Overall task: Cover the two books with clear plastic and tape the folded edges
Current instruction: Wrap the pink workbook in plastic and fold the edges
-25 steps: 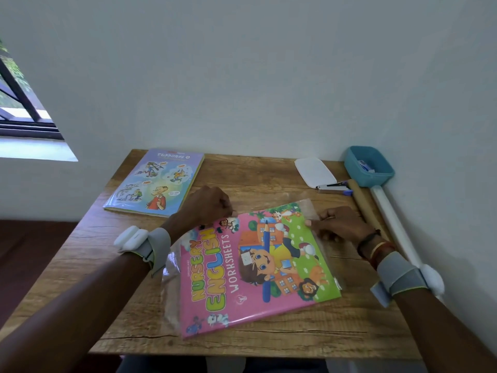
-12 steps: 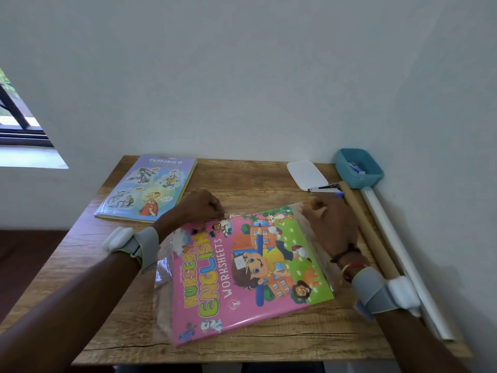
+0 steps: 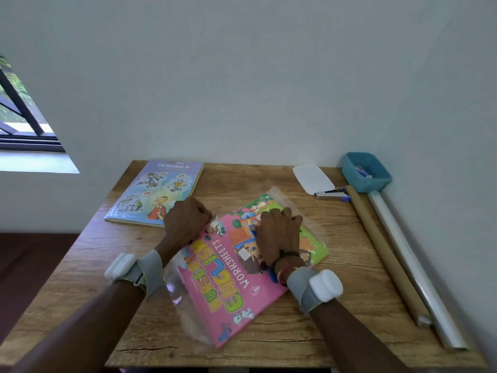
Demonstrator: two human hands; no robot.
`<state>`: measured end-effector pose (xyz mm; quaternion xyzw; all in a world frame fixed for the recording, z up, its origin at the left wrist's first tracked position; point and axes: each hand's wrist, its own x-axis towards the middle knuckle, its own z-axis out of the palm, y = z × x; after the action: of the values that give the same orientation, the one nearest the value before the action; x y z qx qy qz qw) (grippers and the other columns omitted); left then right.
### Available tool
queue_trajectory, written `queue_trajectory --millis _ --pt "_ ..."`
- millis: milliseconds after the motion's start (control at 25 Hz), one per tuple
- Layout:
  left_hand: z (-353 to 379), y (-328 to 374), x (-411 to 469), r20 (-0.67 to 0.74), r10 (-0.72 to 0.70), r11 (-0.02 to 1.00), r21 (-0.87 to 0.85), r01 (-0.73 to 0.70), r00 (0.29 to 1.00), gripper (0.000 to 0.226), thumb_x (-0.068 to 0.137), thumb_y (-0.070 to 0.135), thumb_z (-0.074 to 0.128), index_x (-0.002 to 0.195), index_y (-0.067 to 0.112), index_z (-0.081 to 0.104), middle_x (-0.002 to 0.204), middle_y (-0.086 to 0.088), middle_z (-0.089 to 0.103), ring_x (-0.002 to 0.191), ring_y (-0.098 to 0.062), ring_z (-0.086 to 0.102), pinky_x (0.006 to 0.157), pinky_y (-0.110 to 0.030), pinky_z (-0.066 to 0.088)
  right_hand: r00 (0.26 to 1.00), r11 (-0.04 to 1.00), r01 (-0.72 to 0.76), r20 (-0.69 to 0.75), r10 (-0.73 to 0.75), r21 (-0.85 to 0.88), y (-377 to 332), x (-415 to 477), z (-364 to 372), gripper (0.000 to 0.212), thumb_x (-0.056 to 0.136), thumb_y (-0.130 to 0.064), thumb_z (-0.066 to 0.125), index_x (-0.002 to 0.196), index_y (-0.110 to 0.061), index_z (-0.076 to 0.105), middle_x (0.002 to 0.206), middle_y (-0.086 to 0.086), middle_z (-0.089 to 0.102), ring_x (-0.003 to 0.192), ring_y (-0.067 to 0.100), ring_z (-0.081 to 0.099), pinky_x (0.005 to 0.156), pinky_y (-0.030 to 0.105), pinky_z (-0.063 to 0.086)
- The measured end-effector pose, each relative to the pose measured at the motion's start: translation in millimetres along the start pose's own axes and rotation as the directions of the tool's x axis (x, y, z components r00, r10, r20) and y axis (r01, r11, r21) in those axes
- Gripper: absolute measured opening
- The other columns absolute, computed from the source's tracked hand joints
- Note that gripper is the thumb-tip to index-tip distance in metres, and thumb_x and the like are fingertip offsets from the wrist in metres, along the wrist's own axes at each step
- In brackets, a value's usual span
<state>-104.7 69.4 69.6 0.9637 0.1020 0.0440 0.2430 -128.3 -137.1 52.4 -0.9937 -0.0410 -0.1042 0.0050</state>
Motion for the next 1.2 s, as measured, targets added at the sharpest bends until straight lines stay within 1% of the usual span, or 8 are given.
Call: queue_trajectory --millis 160,320,400,480,640,760,1000,1200 --pt "-6 -6 -61 0.113 -0.101 0.987 -0.112 0.114 0.988 0.021 0.081 0.025 0.066 0.061 0.016 0.068 0.072 -0.007 0.072 0.075 -0.022 0.070 0.061 -0.028 0.049 0.972 0.954 0.154 0.132 -0.192 0.258 -26 31 8 0.040 0.094 -0.034 0.045 0.128 -0.015 0.054 0.141 0.009 0.047 0.128 0.034 0.038 0.104 0.048 0.030" --pt "-15 25 -151 0.499 0.078 0.901 -0.406 0.154 0.863 0.024 0.082 0.041 0.074 0.085 0.016 0.076 0.073 0.007 0.073 0.065 0.000 0.065 0.066 -0.025 0.051 0.845 0.792 0.332 0.211 -0.491 0.512 -52 29 -1 0.046 0.086 -0.040 0.037 0.114 -0.015 0.065 0.127 0.008 0.058 0.110 0.033 0.052 0.089 0.039 0.042" --pt "-24 21 -162 0.423 0.071 0.917 -0.384 0.108 0.903 0.033 0.067 0.054 0.081 0.086 0.028 0.074 0.076 0.017 0.073 0.066 0.003 0.066 0.069 -0.025 0.052 0.869 0.677 0.203 0.188 -0.458 0.708 -50 4 -21 0.043 0.095 -0.041 0.048 0.126 -0.014 0.059 0.121 0.002 0.062 0.110 0.023 0.056 0.089 0.028 0.041" --pt "-33 7 -146 0.112 0.142 0.981 -0.152 -0.124 0.984 0.047 0.055 0.056 0.085 0.092 0.035 0.065 0.091 0.023 0.068 0.080 0.004 0.062 0.065 -0.024 0.049 0.909 0.628 0.074 0.207 -0.362 0.774 -36 -20 -35 0.054 0.093 -0.049 0.053 0.135 -0.015 0.051 0.125 0.000 0.062 0.115 0.017 0.056 0.094 0.028 0.041" --pt "-24 -10 -87 0.026 0.679 0.714 0.210 -0.668 0.734 0.079 0.056 0.039 0.090 0.126 0.024 0.058 0.128 0.006 0.058 0.117 -0.016 0.052 0.090 -0.034 0.050 0.946 0.921 0.278 0.086 -0.311 0.274 -10 -72 -26 0.052 0.088 -0.055 0.051 0.123 -0.016 0.053 0.124 0.004 0.058 0.109 0.025 0.057 0.086 0.043 0.048" --pt "-19 -6 -53 0.188 0.774 0.581 0.168 -0.797 0.604 0.037 0.077 0.037 0.078 0.110 0.024 0.067 0.111 0.006 0.069 0.104 -0.015 0.062 0.090 -0.035 0.049 0.970 0.969 0.242 -0.020 -0.242 0.039 -4 -90 -18 0.029 0.068 -0.025 0.077 0.091 -0.013 0.065 0.093 0.007 0.067 0.079 0.028 0.065 0.061 0.040 0.052" --pt "-25 -13 -50 0.100 0.817 0.535 0.232 -0.812 0.567 0.028 0.090 0.050 0.050 0.091 0.028 0.067 0.083 0.011 0.070 0.073 -0.010 0.065 0.062 -0.029 0.050 0.981 0.981 0.194 -0.001 -0.194 0.017 14 -100 -38 0.036 0.046 -0.021 0.089 0.069 -0.017 0.061 0.055 0.000 0.060 0.044 0.023 0.058 0.039 0.029 0.040" --pt "-89 15 -73 0.066 0.776 0.616 0.129 -0.777 0.627 0.037 0.085 0.063 0.046 0.082 0.033 0.066 0.061 0.018 0.065 0.054 0.000 0.061 0.052 -0.019 0.042 0.962 0.976 0.206 -0.200 -0.187 0.077 37 -96 -103 0.013 0.081 -0.037 0.065 0.078 -0.027 0.057 0.050 -0.006 0.054 0.038 0.012 0.049 0.040 0.022 0.024"
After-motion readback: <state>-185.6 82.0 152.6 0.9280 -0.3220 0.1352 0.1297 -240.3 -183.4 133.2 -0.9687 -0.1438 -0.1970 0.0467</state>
